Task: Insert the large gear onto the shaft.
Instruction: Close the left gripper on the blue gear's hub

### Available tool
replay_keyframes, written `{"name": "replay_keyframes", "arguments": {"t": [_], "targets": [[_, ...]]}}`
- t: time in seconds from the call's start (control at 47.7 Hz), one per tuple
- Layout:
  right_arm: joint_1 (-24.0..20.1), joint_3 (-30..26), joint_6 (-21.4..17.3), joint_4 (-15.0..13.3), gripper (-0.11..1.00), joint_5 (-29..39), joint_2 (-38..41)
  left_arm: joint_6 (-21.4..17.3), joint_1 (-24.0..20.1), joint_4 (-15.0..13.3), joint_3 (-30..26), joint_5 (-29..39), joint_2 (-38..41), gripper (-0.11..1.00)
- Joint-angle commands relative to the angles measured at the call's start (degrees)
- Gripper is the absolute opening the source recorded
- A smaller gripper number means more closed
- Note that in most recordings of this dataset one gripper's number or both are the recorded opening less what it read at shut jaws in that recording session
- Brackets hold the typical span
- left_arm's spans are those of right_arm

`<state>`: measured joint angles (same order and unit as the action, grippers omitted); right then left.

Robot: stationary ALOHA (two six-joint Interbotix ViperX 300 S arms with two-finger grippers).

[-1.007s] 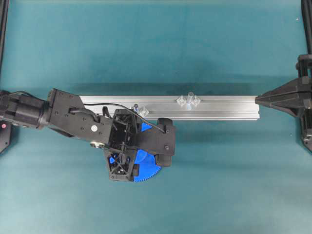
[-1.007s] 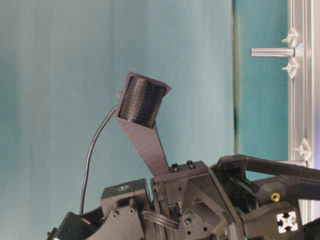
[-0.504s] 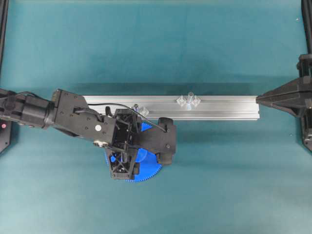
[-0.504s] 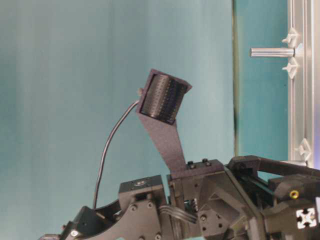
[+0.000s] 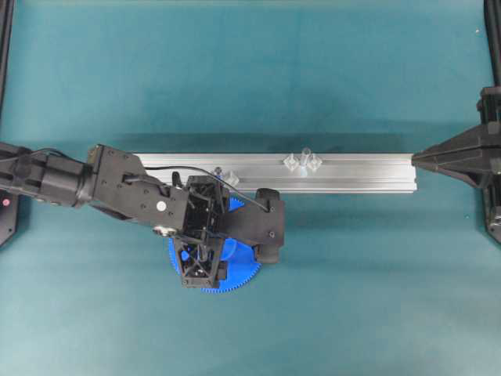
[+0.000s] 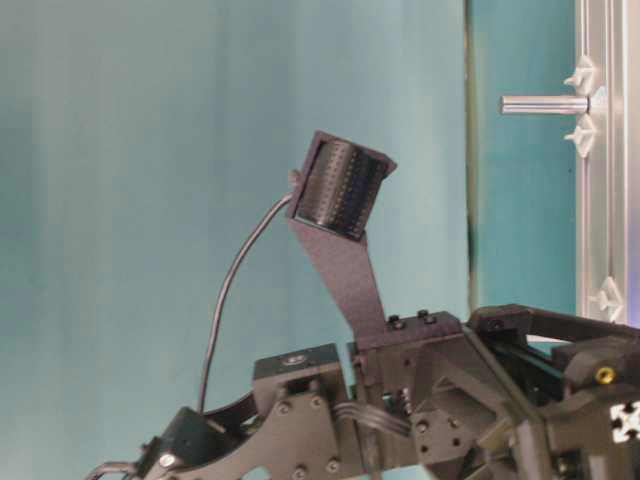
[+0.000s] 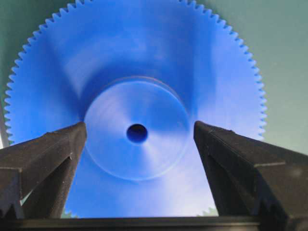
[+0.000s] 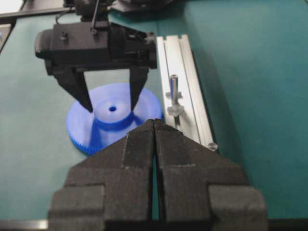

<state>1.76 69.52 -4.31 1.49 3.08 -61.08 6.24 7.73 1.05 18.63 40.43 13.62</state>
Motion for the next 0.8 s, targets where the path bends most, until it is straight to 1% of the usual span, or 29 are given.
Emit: {"name": "replay_keyframes", "arguments": {"t": [0.0,0.776], "targets": [[0.0,-0.62,-0.53,0.09,0.0,-0.26,0.26,-0.09,-0.26,0.18,-1.05,-0.26,-0.97,0.95],[0.09,-0.53,-0.62,0.18,0.0,-0.26,0.26,0.0,-0.35,0.18,0.7,-2.55,0.7,0.95]]}}
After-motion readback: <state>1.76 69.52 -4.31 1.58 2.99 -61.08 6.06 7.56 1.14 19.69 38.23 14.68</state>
